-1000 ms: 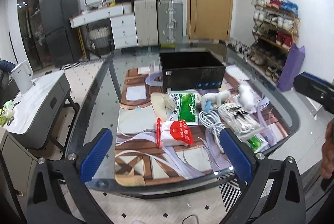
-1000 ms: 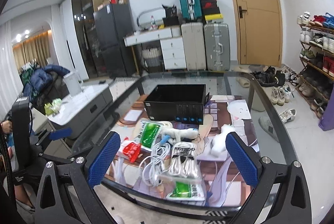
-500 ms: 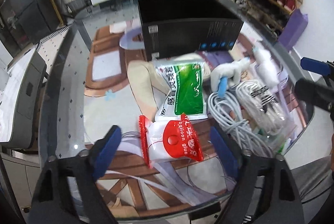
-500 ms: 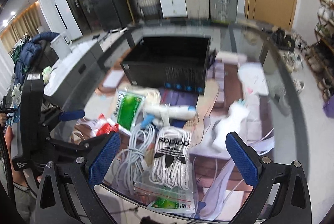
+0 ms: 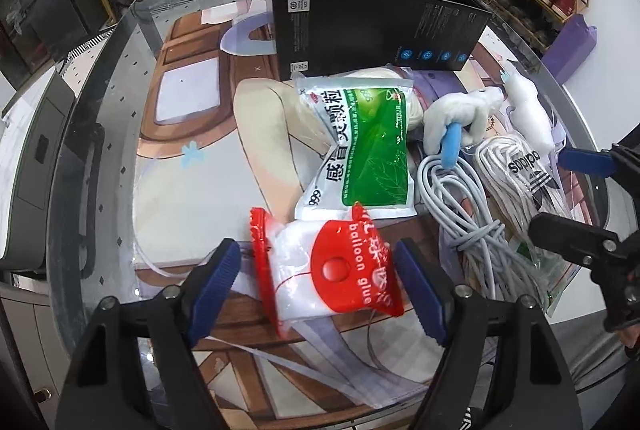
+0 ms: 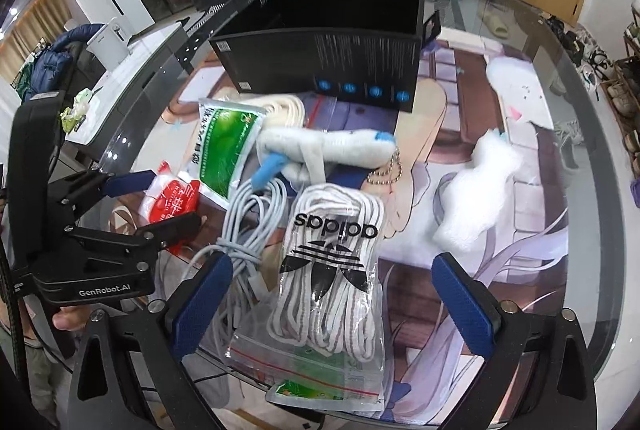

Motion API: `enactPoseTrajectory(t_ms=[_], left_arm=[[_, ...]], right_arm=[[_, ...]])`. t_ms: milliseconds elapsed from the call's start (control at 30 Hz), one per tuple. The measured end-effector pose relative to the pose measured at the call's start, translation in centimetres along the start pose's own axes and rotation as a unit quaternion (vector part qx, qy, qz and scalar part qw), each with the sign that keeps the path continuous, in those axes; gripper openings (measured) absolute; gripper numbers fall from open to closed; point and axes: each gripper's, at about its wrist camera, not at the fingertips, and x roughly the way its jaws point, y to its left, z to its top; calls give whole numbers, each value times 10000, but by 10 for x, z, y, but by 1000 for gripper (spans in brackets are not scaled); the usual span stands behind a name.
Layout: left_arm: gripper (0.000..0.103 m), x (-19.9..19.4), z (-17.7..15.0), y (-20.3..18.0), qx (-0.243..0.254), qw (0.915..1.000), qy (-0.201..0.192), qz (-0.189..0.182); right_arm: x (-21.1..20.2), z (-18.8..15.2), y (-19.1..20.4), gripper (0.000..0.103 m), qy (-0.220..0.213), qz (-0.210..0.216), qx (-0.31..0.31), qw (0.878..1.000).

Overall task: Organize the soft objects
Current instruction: 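Grasp the balloon glue bag with left tool while right tool grasps the Adidas bag, then lower glue bag into black box with left tool while right tool drops Adidas bag in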

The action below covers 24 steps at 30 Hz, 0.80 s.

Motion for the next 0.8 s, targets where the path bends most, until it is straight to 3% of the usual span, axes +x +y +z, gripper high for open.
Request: enactPoseTrajectory(t_ms=[33,100,200,300,533,800], left_arm=[[67,0,0,0,6,10000,15,-28],[66,-1,0,-3,49,10000,15,-39],[62,-2,0,-4,39,10000,22,-62],[55,-3,1,-5,26,9999,24,-96],[53,-12,0,2,-84,9998,-58,-158],[52,-28,1,3,-84,9992,-308,-258]], right_arm=[[3,0,-1,83,63,42,5,10000],[7,-1,-2,75,160,79,14,9998],[13,-3,-2,70,260,81,-16,9996],[12,-4,-1,52,269,119,-10,9996],[8,-4,1,45,250,187,-52,9995],[-5,-5,7,45,121,275,-192,9994]])
